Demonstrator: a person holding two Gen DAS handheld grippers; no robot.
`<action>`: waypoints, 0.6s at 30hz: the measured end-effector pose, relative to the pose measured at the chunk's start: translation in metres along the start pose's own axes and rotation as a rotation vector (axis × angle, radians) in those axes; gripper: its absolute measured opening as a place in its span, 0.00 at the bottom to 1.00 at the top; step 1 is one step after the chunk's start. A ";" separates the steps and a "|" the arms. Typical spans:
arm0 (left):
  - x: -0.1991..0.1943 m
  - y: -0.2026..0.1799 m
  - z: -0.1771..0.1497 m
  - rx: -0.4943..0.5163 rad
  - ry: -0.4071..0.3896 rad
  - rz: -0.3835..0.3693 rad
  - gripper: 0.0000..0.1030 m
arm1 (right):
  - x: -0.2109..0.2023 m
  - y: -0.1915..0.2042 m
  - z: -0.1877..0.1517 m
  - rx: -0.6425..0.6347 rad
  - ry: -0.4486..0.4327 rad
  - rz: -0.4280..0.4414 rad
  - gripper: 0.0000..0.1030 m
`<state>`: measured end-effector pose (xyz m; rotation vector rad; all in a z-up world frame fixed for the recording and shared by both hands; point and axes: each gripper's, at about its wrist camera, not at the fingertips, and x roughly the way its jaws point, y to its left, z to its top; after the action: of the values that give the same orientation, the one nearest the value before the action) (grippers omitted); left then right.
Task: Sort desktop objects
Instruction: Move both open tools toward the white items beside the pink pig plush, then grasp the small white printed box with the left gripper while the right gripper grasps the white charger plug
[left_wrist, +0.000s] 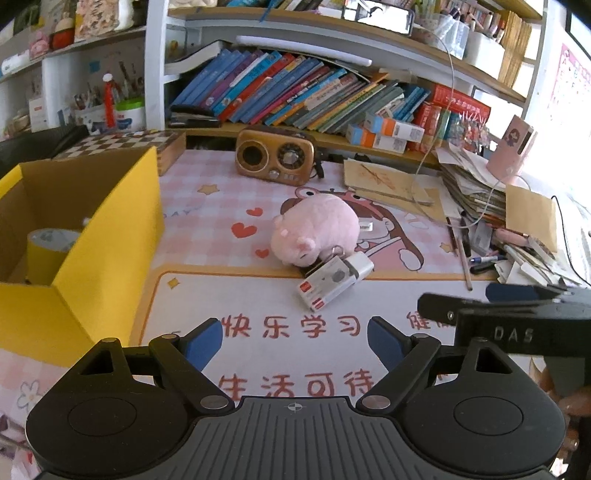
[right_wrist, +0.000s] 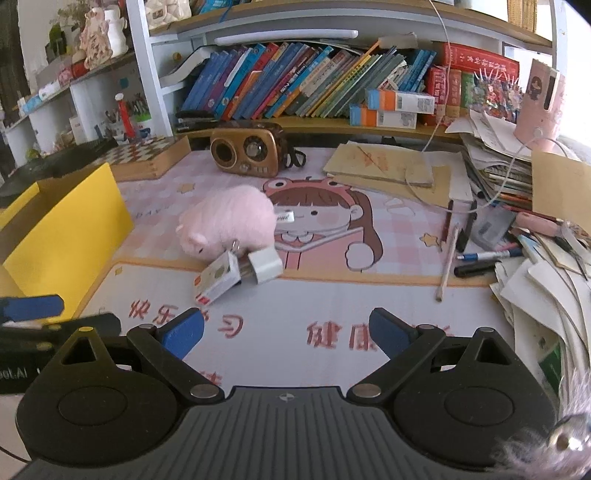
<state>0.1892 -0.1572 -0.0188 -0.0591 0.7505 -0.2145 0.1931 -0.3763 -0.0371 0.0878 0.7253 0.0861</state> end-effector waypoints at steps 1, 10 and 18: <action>0.003 -0.001 0.001 0.004 0.001 0.001 0.84 | 0.002 -0.002 0.003 0.000 -0.002 0.005 0.94; 0.041 -0.013 0.014 0.069 0.006 -0.042 0.63 | 0.021 -0.019 0.020 0.003 -0.014 0.009 0.94; 0.089 -0.024 0.024 0.143 0.057 -0.061 0.54 | 0.030 -0.032 0.031 0.021 -0.020 0.002 0.94</action>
<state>0.2647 -0.2008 -0.0582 0.0607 0.7892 -0.3285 0.2376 -0.4060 -0.0377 0.1095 0.7065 0.0793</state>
